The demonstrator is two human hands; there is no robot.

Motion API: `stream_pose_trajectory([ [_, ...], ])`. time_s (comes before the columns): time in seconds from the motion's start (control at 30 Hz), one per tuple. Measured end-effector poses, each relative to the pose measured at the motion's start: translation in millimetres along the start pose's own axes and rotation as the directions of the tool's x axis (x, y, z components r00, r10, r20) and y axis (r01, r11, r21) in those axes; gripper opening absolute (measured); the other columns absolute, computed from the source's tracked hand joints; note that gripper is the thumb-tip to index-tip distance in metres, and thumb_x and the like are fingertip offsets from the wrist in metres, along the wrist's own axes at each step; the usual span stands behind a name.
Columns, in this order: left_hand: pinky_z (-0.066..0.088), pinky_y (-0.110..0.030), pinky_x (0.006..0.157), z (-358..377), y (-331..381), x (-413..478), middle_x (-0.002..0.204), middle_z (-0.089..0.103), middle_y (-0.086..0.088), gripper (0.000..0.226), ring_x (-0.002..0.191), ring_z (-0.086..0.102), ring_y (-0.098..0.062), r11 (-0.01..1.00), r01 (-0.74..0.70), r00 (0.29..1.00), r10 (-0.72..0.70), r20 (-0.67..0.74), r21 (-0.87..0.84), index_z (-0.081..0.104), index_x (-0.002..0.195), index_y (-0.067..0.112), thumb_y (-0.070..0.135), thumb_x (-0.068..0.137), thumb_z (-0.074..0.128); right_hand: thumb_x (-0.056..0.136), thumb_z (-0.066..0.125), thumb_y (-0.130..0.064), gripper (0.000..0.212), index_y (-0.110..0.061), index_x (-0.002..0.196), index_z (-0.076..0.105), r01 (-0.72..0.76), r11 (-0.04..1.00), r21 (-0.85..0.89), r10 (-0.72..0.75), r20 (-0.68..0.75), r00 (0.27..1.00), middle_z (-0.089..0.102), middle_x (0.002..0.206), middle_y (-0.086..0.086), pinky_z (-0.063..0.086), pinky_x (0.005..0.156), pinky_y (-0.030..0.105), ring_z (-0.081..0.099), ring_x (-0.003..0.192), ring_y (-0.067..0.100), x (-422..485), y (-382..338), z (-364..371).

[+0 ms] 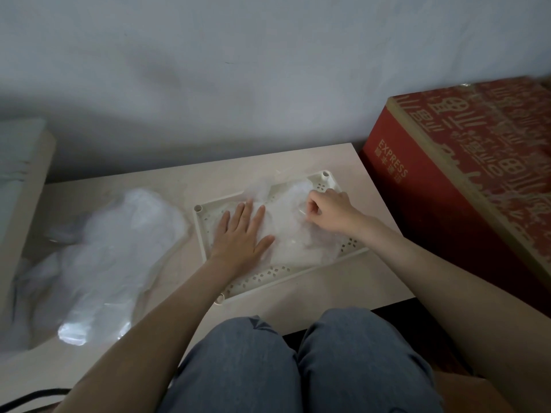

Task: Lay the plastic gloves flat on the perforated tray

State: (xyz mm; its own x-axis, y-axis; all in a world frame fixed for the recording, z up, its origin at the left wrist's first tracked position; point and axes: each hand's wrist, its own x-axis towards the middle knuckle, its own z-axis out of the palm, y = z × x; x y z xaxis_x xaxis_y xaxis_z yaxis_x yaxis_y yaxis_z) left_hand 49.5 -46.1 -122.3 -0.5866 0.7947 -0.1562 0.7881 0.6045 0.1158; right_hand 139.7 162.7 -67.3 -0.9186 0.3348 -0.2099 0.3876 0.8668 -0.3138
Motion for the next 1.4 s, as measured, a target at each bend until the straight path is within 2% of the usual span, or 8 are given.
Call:
stream_pose_trajectory([
  [0.13,-0.01,-0.041,0.118,-1,2,2,0.158,-0.023,-0.005,0.073,0.146,-0.02,-0.021,0.999,0.016,1.0,-0.017,0.02,0.032,-0.021,0.149,0.024,0.065,0.092,-0.001,0.087,0.058,-0.029,0.012,-0.024,0.094,0.05,0.003,0.998,-0.059,0.004,0.105,0.994,0.056,0.083,-0.013,0.025,0.089,0.035,0.041,0.1,0.013,0,1,-4],
  [0.3,-0.009,-0.042,0.119,-1,1,2,0.158,-0.023,-0.006,0.072,0.146,-0.019,-0.022,0.998,0.019,0.999,-0.021,0.034,0.053,-0.017,0.151,0.023,0.062,0.095,0.005,0.087,0.058,-0.026,0.015,-0.026,0.074,0.05,0.006,0.996,-0.09,0.007,0.14,0.99,0.047,0.073,-0.016,0.024,0.085,0.034,0.04,0.095,0.013,4,5,-9],
  [0.5,-0.012,-0.039,0.117,-3,-1,1,0.158,-0.022,-0.004,0.079,0.146,-0.02,-0.02,0.999,0.017,0.999,-0.016,0.027,-0.032,-0.015,0.151,0.025,0.067,0.084,-0.014,0.087,0.054,-0.025,0.007,-0.019,0.09,0.056,-0.101,0.978,0.18,0.084,0.098,0.992,0.059,0.093,-0.006,0.035,0.084,0.029,0.05,0.095,0.018,1,9,-24],
  [0.7,-0.012,-0.04,0.118,-5,0,1,0.158,-0.023,-0.005,0.07,0.146,-0.021,-0.021,0.999,0.044,0.999,-0.043,0.031,-0.021,-0.015,0.151,0.023,0.059,0.096,0.008,0.089,0.06,-0.017,0.012,-0.004,0.089,0.06,-0.153,0.883,0.443,0.143,0.057,0.988,0.064,0.077,-0.001,0.049,0.073,0.033,0.06,0.076,0.014,6,15,-29],
  [1.03,-0.014,-0.042,0.117,-8,7,-2,0.159,-0.02,-0.006,0.084,0.146,-0.021,-0.022,1.0,0.008,0.999,-0.008,-0.046,-0.003,-0.006,0.153,0.022,0.067,0.083,-0.011,0.086,0.051,-0.013,0.01,-0.008,0.079,0.048,-0.201,0.966,0.163,0.203,0.004,0.979,0.051,0.08,0.004,0.03,0.055,0.028,0.045,0.074,0.02,5,16,-14],
  [1.13,-0.014,-0.041,0.115,-16,8,-1,0.16,-0.016,-0.005,0.076,0.146,-0.018,-0.02,1.0,-0.017,0.995,0.015,-0.101,-0.026,0.012,0.154,0.021,0.063,0.092,0.001,0.092,0.047,-0.014,0.014,-0.006,0.102,0.053,-0.212,0.968,0.134,0.215,-0.008,0.977,0.057,0.099,0.01,0.036,0.066,0.03,0.05,0.085,0.025,5,16,-15],
  [1.27,-0.017,-0.041,0.113,-18,9,0,0.156,-0.025,-0.001,0.071,0.139,-0.03,-0.016,0.999,-0.039,0.99,0.041,-0.132,0.017,-0.001,0.154,0.02,0.058,0.094,0.004,0.094,0.045,-0.014,0.043,-0.005,0.135,0.039,-0.211,0.975,0.066,0.213,-0.026,0.977,0.052,0.126,0.013,0.039,0.079,0.031,0.052,0.11,0.029,5,13,-18],
  [1.4,-0.014,-0.043,0.116,-13,10,1,0.158,-0.021,-0.004,0.067,0.145,-0.022,-0.021,0.998,-0.05,0.998,0.051,-0.035,0.038,-0.009,0.153,0.022,0.056,0.098,0.008,0.092,0.042,-0.002,0.039,-0.002,0.131,0.041,-0.132,0.991,-0.031,0.126,-0.143,0.982,0.043,0.129,0.016,0.041,0.093,0.041,0.039,0.122,0.033,7,7,-11],
])
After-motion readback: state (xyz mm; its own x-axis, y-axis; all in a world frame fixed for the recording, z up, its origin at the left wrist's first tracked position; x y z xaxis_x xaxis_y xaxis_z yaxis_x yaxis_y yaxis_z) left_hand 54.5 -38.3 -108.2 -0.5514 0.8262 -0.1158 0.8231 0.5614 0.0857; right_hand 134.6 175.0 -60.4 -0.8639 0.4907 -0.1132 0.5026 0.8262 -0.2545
